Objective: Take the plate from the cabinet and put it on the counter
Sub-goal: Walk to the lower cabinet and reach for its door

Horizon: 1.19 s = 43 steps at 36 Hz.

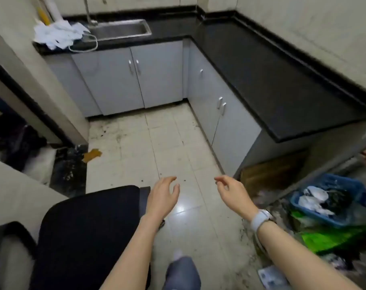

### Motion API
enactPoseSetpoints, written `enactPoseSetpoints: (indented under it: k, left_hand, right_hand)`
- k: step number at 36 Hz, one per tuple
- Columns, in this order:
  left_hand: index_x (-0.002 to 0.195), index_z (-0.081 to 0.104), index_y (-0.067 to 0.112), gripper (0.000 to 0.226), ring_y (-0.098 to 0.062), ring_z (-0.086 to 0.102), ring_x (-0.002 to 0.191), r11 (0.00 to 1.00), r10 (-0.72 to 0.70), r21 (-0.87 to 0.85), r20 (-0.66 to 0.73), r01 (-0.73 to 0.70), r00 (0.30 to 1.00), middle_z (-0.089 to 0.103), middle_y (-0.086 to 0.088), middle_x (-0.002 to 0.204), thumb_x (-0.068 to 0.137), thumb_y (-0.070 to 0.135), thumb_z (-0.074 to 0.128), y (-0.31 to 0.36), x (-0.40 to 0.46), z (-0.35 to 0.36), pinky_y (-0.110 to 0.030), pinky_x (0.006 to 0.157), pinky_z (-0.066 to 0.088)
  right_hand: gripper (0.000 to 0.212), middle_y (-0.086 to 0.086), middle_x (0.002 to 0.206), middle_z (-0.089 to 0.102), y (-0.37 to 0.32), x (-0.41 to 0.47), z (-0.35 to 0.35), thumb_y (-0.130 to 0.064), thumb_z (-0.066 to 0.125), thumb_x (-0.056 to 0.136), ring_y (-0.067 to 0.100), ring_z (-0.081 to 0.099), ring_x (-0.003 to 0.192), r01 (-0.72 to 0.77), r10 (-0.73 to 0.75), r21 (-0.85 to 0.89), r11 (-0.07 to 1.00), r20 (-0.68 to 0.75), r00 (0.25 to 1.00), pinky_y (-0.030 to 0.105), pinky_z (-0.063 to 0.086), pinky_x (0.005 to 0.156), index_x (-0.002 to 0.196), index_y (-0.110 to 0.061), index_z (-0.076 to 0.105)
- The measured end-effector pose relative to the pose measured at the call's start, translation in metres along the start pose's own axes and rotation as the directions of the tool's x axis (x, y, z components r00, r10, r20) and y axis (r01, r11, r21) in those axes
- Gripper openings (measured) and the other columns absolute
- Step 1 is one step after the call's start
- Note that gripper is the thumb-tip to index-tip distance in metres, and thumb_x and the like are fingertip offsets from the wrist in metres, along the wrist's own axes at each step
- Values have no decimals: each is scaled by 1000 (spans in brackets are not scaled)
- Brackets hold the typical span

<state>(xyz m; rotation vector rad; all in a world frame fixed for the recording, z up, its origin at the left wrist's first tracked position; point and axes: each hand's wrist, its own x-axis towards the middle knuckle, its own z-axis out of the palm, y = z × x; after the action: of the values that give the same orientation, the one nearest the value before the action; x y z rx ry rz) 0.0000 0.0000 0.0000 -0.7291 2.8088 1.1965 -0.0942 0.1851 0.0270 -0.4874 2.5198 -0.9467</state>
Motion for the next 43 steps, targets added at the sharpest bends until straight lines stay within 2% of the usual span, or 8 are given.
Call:
enactPoseSetpoints:
  k: [5,13,18,23,26,31,36,43]
  left_hand:
    - [125,53,12,36,-21,50,121,987,-151,-48,17,152,988,56,-8,131,92,27,47,-33,31,15,-31,99,39]
    - [126,52,13,37,-20,48,123,961,-258,-76,93,265,962,54,-8,133,93,28,46,-68,138,-14,-29,101,36]
    - [128,50,12,39,-22,48,124,951,-299,-70,53,302,953,53,-9,134,93,27,45,-73,217,-51,-33,104,36]
    - [128,50,10,39,-24,50,122,953,-299,-30,63,302,952,54,-11,133,93,26,46,-67,330,-81,-33,101,39]
    - [127,51,11,38,-23,49,123,957,-288,-21,54,290,956,55,-9,133,92,26,46,-60,357,-86,-32,100,38]
    - [125,53,11,37,-24,51,121,961,-274,-25,58,276,960,57,-10,131,92,25,47,-52,462,-89,-32,101,38]
    - [126,52,9,37,-25,52,119,953,-299,-21,82,302,951,57,-11,130,92,23,47,-38,571,-99,-31,101,38]
    - [127,51,12,38,-22,51,120,965,-263,26,63,262,963,56,-7,131,93,26,45,-5,713,-140,-32,100,39]
  right_hand:
    - [29,13,119,63,24,39,20,-16,42,90,24,57,112,-128,123,47,991,94,988,34,44,98,115,-10,56]
    - [28,17,117,63,3,164,28,-11,42,91,27,57,110,-230,222,31,973,159,962,35,41,97,114,-6,56]
    - [28,14,118,63,-25,246,24,-12,42,91,25,56,110,-243,229,57,968,182,956,26,38,92,115,-8,55]
    - [28,14,120,62,-55,357,13,-13,41,92,25,54,112,-245,222,116,962,184,958,25,36,89,116,-9,54]
    - [30,13,122,60,-65,380,10,-14,40,92,24,53,114,-231,205,115,966,200,958,24,35,91,118,-9,53]
    - [29,15,121,61,-75,484,4,-13,41,91,26,54,113,-210,186,133,969,175,967,31,40,96,115,-9,55]
    - [28,15,118,63,-89,598,-10,-11,41,90,26,56,110,-212,187,123,969,190,964,29,39,93,114,-8,57]
    - [30,16,122,61,-130,734,-40,-11,39,91,27,54,114,-171,146,103,980,213,966,35,41,98,116,-7,54]
